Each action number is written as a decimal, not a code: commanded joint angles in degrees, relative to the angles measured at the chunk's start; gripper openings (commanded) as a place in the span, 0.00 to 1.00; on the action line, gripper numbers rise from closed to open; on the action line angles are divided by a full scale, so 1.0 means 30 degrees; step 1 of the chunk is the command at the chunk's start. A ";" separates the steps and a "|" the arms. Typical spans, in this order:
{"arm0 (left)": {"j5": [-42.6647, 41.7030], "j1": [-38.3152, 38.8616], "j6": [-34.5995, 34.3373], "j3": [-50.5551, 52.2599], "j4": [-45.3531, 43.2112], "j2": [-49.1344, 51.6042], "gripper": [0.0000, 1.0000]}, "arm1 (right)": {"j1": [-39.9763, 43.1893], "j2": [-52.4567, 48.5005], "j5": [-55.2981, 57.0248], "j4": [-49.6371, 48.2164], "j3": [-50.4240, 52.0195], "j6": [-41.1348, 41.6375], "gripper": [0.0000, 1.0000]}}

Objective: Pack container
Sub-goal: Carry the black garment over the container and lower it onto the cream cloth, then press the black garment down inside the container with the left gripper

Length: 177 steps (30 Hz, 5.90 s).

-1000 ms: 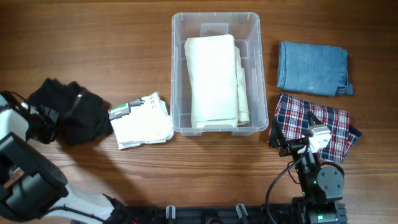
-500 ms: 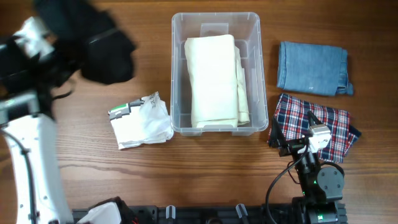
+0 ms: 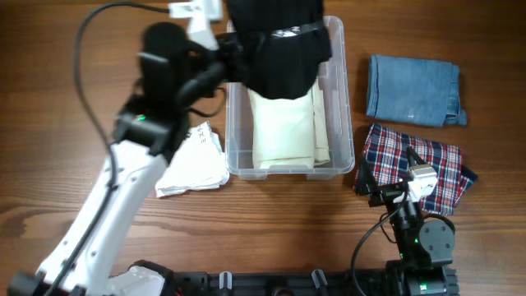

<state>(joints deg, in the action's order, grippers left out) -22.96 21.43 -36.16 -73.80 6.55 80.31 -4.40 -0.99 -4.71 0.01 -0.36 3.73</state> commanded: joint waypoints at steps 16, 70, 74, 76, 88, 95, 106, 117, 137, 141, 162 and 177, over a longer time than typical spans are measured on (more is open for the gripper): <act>0.4583 0.2142 -0.1049 -0.0495 -0.1246 0.6579 0.04 | 0.0080 0.0138 -0.0160 -0.0109 0.0022 -0.0197 1.00; -0.1647 -0.0561 -0.1770 -0.0503 0.0306 0.5355 0.04 | 0.0080 0.0131 -0.0160 -0.0109 0.0022 -0.0189 1.00; -0.1326 0.0015 -0.3009 -0.0503 -0.0503 0.6659 0.04 | 0.0080 0.0138 -0.0160 -0.0109 0.0022 -0.0189 1.00; -0.1326 0.0073 -0.3417 -0.0503 -0.0896 0.7293 0.04 | 0.0080 0.0138 -0.0160 -0.0109 0.0022 -0.0197 1.00; -0.1304 0.0168 -0.3599 -0.0503 -0.1042 0.7949 0.04 | 0.0080 0.0138 -0.0168 -0.0109 0.0022 -0.0189 1.00; -0.0510 0.0590 -0.3592 -0.0488 -0.1049 0.8145 0.04 | 0.0080 0.0131 -0.0160 -0.0109 0.0022 -0.0197 1.00; 0.0255 0.1282 -0.3534 -0.0488 -0.1042 0.9500 0.16 | 0.0080 0.0131 -0.0160 -0.0109 0.0022 -0.0197 1.00; 0.1683 0.1268 -0.1829 -0.0495 -0.0954 1.0120 0.63 | 0.0080 0.0131 -0.0160 -0.0109 0.0022 -0.0197 1.00; 0.3475 0.0860 -0.0517 -0.0546 0.0750 0.4845 0.72 | 0.0080 0.0131 -0.0160 -0.0109 0.0022 -0.0197 1.00; 0.3468 0.0969 -0.0517 -0.0546 0.0780 0.4743 0.71 | 0.0080 0.0131 -0.0160 -0.0109 0.0022 -0.0197 1.00; 0.3555 0.3184 -0.0495 -0.0546 -0.5472 1.0098 0.04 | 0.0080 0.0131 -0.0160 -0.0109 0.0022 -0.0189 1.00; 0.3541 0.3519 0.0947 -0.0539 -0.5603 1.5030 0.08 | 0.0080 0.0131 -0.0160 -0.0109 0.0022 -0.0189 1.00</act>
<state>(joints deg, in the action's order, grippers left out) -13.17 32.21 -35.77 -75.33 -13.32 122.04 -4.40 -0.99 -4.71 -0.01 -0.36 3.73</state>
